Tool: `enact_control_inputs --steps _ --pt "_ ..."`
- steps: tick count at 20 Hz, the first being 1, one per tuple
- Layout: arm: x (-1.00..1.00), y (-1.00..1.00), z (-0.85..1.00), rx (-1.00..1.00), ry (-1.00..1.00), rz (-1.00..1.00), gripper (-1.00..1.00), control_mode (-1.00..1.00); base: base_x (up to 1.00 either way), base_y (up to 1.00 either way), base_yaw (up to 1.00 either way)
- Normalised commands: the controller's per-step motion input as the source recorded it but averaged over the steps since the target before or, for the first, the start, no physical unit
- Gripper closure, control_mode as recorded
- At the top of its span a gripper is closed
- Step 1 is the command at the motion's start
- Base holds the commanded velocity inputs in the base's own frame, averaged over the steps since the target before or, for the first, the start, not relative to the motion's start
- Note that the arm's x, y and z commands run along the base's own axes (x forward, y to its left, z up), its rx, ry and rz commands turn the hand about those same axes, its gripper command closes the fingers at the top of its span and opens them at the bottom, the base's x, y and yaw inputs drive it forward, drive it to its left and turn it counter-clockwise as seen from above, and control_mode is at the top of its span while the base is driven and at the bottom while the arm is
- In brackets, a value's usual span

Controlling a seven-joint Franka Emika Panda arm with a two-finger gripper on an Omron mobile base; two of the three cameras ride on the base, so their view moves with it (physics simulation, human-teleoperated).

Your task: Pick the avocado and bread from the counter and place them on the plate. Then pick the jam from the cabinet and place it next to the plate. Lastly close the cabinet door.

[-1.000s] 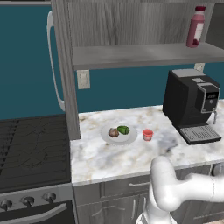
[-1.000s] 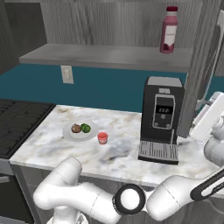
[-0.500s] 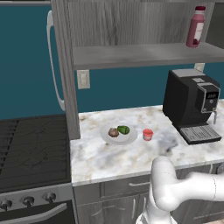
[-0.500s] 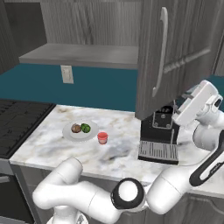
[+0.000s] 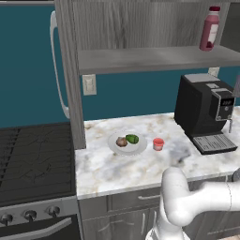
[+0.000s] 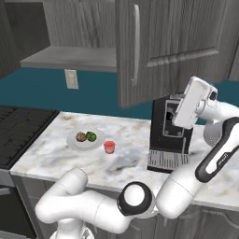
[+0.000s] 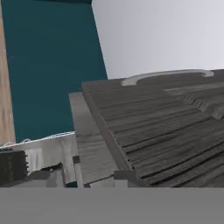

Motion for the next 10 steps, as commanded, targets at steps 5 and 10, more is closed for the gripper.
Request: enact_control_inputs --steps 5,10 --pt "0.32 1.0 0.62 -0.51 0.04 -0.34 -1.0 -1.0 0.0 0.0 0.0" --pt "0.9 0.9 0.42 -0.58 0.11 -0.35 -1.0 -1.0 0.0 0.0 0.0"
